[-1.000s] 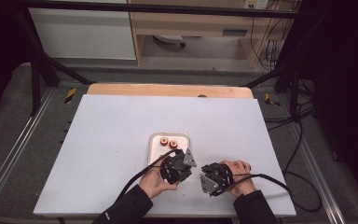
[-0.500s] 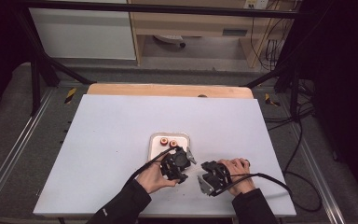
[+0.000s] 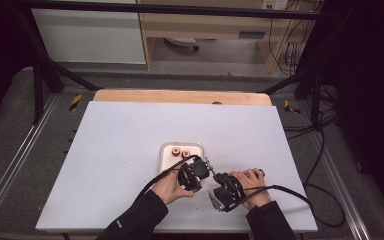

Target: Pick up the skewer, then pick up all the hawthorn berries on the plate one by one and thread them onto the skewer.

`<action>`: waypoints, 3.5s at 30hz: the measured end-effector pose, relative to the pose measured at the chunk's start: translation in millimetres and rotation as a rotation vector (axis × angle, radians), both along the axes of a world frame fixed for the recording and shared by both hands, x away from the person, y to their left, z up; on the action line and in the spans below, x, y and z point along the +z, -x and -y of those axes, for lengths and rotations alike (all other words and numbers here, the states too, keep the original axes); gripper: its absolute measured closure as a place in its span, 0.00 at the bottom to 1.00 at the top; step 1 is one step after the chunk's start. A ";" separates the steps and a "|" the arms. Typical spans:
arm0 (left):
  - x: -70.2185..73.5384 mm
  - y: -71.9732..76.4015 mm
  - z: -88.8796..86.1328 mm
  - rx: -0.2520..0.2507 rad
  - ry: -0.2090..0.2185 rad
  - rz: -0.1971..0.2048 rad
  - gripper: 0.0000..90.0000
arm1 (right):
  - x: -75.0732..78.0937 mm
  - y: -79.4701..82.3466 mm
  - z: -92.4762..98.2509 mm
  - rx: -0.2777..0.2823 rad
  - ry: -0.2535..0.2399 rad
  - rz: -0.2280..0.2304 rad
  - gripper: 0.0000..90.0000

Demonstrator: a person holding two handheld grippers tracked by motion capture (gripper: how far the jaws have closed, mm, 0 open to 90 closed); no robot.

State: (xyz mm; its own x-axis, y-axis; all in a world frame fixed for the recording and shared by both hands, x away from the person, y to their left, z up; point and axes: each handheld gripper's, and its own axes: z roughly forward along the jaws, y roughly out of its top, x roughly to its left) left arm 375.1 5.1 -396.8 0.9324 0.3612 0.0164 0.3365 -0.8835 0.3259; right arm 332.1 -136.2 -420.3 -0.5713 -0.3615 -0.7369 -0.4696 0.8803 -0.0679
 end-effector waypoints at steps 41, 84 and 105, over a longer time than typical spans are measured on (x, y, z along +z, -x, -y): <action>-9.9 27.3 -68.2 0.199 0.287 0.119 0.98 | 5.7 -30.3 64.6 -0.729 -0.794 -0.586 0.14; -30.4 59.8 -132.7 0.373 0.598 0.231 0.98 | 29.3 -57.8 13.3 -0.987 -0.970 -0.816 0.03; -30.3 62.5 -145.3 0.392 0.623 0.247 0.98 | 35.0 -81.9 -40.1 -1.048 -0.963 -0.860 0.07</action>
